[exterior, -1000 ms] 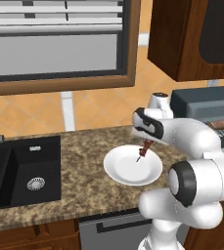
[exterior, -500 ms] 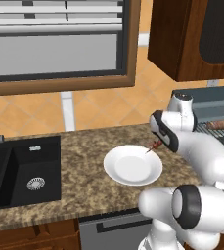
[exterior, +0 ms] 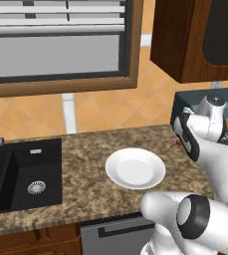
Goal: Pick up the kebab skewer and baguette bread, and place them inside the toaster oven. Close the toaster oven door and start by setting the timer.
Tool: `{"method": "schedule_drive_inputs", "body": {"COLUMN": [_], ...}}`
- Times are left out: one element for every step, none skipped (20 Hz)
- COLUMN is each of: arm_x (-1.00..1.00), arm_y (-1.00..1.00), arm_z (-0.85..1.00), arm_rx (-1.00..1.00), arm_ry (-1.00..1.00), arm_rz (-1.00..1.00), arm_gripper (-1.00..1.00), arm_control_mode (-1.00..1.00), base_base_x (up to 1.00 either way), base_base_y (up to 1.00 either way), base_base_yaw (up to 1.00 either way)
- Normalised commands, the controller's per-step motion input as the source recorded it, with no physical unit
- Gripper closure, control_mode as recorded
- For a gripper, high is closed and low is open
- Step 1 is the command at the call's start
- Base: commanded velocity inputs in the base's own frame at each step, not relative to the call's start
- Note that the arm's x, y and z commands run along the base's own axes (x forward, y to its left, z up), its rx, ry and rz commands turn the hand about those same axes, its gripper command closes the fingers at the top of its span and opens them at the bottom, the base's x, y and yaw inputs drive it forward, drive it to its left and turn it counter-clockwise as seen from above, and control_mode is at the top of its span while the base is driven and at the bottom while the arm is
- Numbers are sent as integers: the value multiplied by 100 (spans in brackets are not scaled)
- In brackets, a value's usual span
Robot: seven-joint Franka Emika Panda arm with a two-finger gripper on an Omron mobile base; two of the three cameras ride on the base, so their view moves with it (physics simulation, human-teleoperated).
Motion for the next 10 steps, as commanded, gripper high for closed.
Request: {"method": "schedule_drive_inputs", "body": {"arm_x": [-17,-17,-17,-12,-7,0,0,0,0,0], "arm_y": [-85,-85,-84,-77,-75,-70,-69,-53,-56,-61], "arm_z": [6,7,7,7,7,1,0,0,0,0], "arm_rx": [0,0,0,0,0,0,0,0,0,1], "arm_ry": [-15,-15,-14,-13,-11,-11,-17,-21,-21,-23], "arm_rz": [-3,-3,-3,-4,-5,-5,-4,-7,-7,-5], "arm_gripper": [100,100,100,100,100,100,100,100,100,100], "arm_control_mode": [-100,-100,-100,-100,-100,-100,-100,-100,-100,-100], "base_base_x": [0,0,0,0,0,0,0,0,0,0], "base_base_y": [0,0,0,0,0,0,0,0,0,0], "base_base_yaw": [0,0,0,0,0,0,0,0,0,0]}}
